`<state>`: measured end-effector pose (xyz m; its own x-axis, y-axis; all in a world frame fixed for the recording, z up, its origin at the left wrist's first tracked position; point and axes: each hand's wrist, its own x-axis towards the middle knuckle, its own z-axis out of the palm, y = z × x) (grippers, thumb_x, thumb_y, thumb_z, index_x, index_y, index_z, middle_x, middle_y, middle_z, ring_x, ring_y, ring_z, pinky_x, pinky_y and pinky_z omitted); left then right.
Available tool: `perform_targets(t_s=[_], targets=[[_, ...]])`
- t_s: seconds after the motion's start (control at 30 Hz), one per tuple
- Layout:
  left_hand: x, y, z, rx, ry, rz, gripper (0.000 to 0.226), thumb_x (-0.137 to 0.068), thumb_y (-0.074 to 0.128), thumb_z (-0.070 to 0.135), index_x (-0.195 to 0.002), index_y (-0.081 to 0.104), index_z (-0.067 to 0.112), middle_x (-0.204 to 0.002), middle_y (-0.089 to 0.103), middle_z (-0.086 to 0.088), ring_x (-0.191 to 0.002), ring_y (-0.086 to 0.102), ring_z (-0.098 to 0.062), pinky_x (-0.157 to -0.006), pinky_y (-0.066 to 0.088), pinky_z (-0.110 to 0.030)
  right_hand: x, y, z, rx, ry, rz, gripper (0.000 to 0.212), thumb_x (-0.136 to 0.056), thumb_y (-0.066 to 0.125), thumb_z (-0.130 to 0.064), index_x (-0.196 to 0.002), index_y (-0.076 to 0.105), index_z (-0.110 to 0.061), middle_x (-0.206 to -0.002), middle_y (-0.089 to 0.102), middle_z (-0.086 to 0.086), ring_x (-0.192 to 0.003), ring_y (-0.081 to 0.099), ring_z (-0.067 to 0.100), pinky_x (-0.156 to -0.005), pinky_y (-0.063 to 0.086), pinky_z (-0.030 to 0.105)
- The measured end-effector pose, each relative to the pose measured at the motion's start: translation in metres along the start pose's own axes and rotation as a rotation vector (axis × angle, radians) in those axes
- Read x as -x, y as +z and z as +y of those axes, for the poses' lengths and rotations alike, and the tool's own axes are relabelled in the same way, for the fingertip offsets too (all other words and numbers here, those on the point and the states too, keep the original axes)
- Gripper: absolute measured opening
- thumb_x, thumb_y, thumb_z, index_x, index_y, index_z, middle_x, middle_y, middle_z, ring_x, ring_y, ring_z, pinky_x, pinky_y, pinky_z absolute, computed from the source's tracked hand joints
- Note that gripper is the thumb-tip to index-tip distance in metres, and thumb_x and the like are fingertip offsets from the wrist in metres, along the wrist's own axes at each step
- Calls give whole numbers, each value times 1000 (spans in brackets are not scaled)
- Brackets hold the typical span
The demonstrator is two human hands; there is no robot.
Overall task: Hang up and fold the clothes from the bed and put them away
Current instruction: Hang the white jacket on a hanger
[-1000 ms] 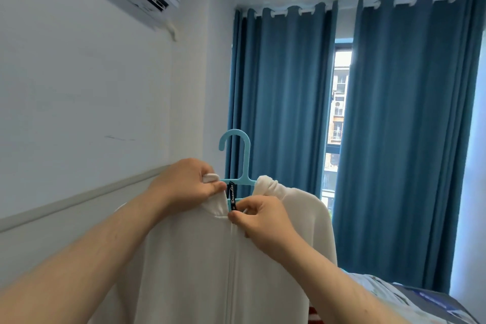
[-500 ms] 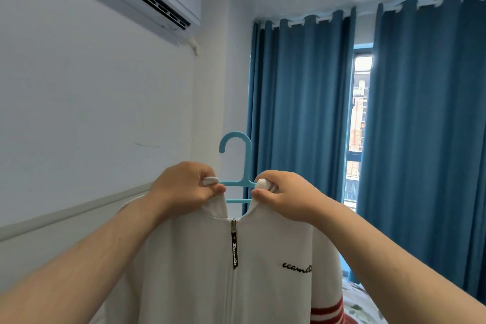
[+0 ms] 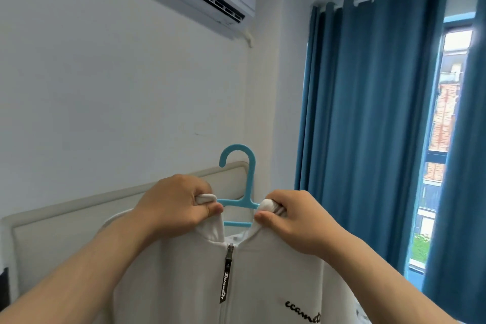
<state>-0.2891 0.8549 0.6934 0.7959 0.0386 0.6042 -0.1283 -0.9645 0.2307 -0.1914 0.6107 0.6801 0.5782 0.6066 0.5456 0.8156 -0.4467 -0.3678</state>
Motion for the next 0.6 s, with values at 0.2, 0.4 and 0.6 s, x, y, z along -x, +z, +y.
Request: perform_targets(t_s=[0.2,0.4,0.6], targets=[[51,-19,-26,-84,-135,26,44,-69,52,66,-71,65,25,-70,61,13,-72,57,-5,-67,48,-33,-12,42,-23,-47,-121,-92,45,-78,51,-66,-84,63,-23,-76,64,-6,-73,58,12,-68,52,41],[99,-42,-66,-47,-278,21,39,-62,40,76,-62,58,41,-80,63,22,-77,58,-2,-71,48,-31,-35,94,-57,-156,-212,-169,51,-71,48,-72,-94,65,-30,-80,65,-16,-77,59,4,-68,52,32],[141,-63,-100,-130,-413,40,39,-65,44,73,-64,59,38,-76,63,19,-76,58,-3,-69,47,-29,-54,144,-92,-222,-342,-228,31,-79,58,-61,-103,58,-41,-79,66,-19,-77,59,3,-68,49,26]])
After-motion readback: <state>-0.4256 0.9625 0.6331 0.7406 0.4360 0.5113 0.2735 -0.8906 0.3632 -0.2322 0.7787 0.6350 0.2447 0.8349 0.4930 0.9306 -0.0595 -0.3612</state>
